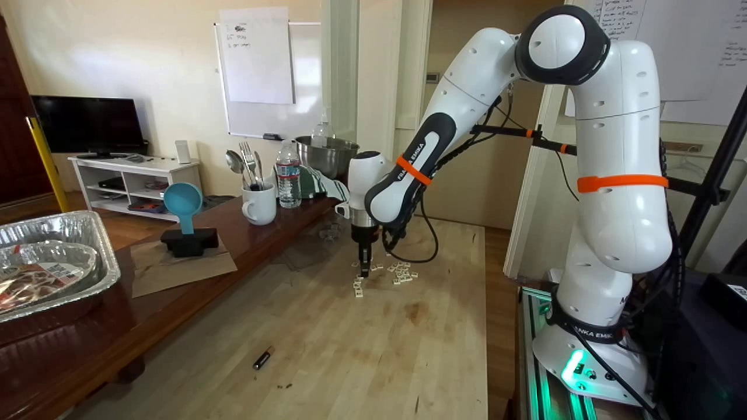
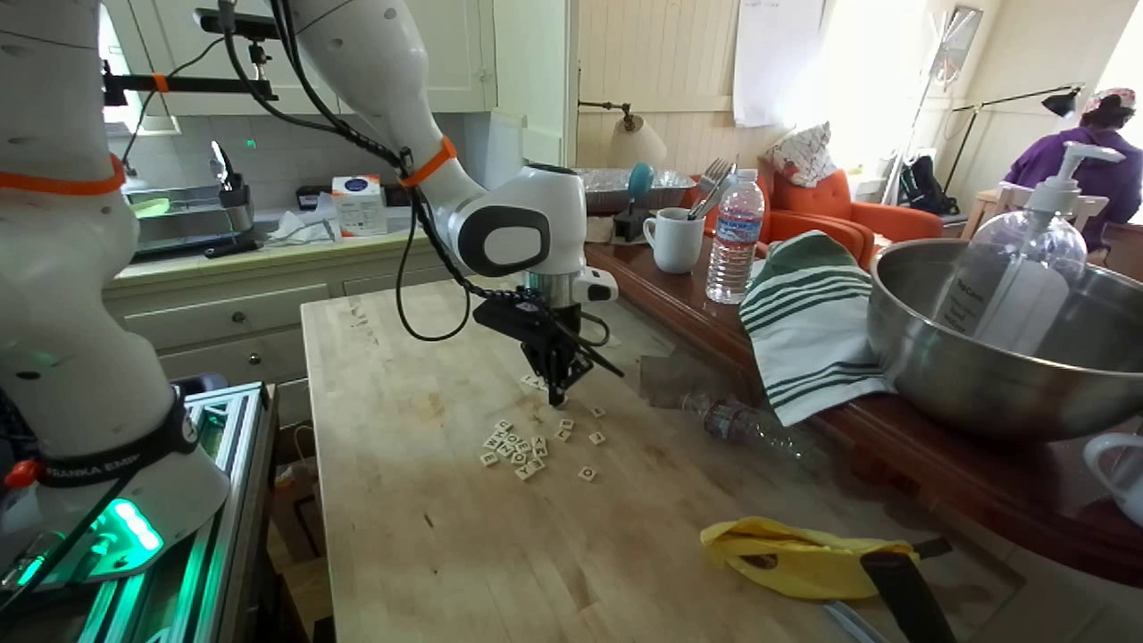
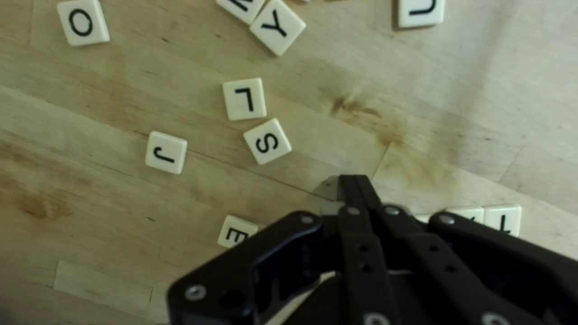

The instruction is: Align the blocks on the table

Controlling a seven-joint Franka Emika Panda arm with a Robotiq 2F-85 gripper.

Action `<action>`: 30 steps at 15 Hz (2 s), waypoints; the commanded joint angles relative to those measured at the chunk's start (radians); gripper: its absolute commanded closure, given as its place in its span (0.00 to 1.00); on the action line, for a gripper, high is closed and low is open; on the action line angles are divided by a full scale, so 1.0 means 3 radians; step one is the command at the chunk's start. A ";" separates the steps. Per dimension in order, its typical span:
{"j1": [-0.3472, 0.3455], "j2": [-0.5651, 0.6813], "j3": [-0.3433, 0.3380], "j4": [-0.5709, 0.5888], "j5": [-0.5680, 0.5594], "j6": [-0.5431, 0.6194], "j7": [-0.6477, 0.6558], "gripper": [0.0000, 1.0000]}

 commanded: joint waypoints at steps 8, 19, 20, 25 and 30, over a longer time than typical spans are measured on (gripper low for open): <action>0.0034 0.0125 0.0045 0.0091 0.0031 -0.0128 0.0210 1.00; 0.0063 0.0159 0.0039 0.0168 0.0069 -0.0250 0.0436 1.00; 0.0064 0.0158 0.0037 0.0168 0.0063 -0.0245 0.0454 1.00; 0.0070 0.0135 0.0020 0.0147 0.0032 -0.0210 0.0503 1.00; 0.0077 0.0118 0.0008 0.0133 0.0007 -0.0188 0.0541 1.00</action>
